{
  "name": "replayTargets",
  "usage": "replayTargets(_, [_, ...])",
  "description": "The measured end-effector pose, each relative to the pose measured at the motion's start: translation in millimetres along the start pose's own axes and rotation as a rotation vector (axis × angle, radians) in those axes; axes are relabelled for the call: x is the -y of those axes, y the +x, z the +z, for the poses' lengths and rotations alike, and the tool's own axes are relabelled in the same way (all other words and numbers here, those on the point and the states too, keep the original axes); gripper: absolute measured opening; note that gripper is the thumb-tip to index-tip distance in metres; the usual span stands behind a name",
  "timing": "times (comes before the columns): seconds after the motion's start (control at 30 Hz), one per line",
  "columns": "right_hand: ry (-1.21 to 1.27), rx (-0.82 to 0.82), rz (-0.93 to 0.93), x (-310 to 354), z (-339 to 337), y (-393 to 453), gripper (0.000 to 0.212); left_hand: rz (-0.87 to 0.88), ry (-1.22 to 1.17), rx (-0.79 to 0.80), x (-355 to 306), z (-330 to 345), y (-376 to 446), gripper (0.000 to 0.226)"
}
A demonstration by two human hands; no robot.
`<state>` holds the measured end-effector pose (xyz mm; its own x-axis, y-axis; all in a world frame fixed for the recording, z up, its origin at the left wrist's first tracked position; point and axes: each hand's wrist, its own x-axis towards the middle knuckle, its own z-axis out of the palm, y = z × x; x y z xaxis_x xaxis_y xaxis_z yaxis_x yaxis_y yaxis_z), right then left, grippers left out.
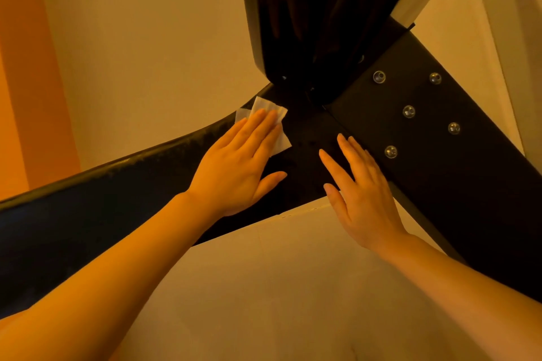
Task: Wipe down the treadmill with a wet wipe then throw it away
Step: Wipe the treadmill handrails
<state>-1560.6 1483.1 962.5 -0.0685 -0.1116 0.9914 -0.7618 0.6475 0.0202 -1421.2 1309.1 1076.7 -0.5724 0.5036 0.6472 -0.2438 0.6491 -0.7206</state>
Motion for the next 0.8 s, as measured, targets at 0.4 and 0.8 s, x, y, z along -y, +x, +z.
replayTargets(0.4, [-0.050,-0.003,0.018,-9,-2,-12,0.050,0.059,-0.036,0.044,3,-1,5,0.081])
replayTargets(0.8, [-0.026,0.044,0.016,-13,-2,-16,0.052,0.067,-0.103,0.069,-9,-1,17,0.082])
